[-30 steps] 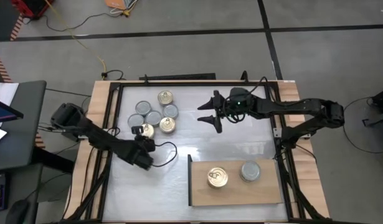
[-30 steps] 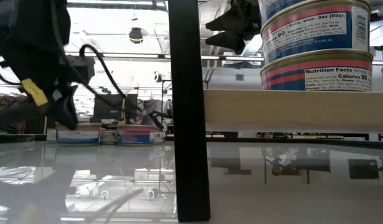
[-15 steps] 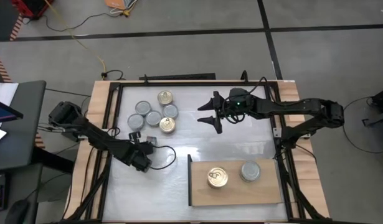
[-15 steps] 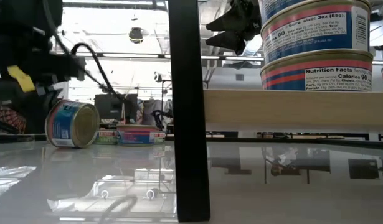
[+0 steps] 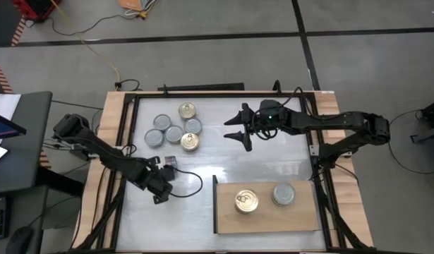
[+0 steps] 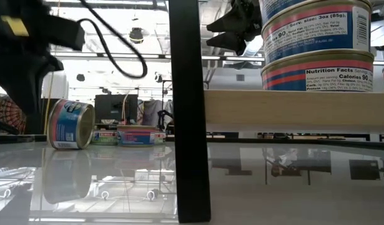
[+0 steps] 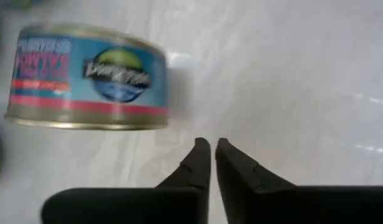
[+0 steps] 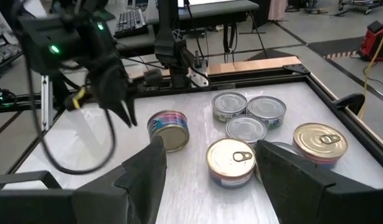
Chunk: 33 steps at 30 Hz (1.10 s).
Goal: Stack canned seafood by type on shelf
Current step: Stack the blue pink tuna can on top of the blue pink tuna can on the shelf
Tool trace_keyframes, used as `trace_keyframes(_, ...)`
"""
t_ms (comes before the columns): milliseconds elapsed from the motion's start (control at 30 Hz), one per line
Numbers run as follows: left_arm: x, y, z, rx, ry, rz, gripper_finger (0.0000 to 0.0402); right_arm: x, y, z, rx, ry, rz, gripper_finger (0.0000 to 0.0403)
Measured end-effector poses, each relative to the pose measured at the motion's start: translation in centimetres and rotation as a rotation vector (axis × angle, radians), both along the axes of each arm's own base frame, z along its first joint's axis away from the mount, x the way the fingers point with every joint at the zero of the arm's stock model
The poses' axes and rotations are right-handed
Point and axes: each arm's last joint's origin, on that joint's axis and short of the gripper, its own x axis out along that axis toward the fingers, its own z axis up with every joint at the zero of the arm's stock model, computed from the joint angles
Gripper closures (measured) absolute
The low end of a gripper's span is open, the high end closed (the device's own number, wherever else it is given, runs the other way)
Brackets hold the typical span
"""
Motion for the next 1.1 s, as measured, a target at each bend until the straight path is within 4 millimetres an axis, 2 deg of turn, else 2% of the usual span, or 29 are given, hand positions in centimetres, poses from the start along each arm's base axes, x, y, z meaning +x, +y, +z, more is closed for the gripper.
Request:
trace_keyframes(200, 0.7, -0.6, 3.2, 0.038, -0.055, -0.026, 0.0306, 0.0, 0.0, 0.0, -0.007, 0.003, 0.002, 0.0131)
trace_keyframes(333, 1.3, -0.7, 5.0, 0.136, -0.108, -0.143, 0.0254, 0.0, 0.0, 0.0, -0.008, 0.003, 0.003, 0.0131)
trace_keyframes(467, 2.0, -0.3, 6.1, 0.226, -0.134, -0.229, 0.0206, 0.0, 0.0, 0.0, -0.008, 0.003, 0.003, 0.0131)
trace_keyframes(567, 2.5, 0.5, 6.2, 0.188, -0.12, -0.183, 0.0177, 0.0, 0.0, 0.0, -0.01, 0.005, 0.003, 0.0131)
trace_keyframes(633, 2.8, 1.2, 6.2, 0.181, -0.109, -0.18, 0.0169, 0.0, 0.0, -0.2, -0.009, 0.019, 0.004, 0.0131)
trace_keyframes(767, 3.2, 2.2, 6.3, 0.29, -0.097, -0.233, 0.0166, -0.1, 0.0, -0.4, -0.006, 0.04, 0.004, 0.0131)
trace_keyframes(1100, 2.5, 3.0, 6.2, 0.5, 0.029, -0.395, 0.0166, -0.1, 0.0, -0.2, -0.008, 0.02, 0.004, 0.0131)
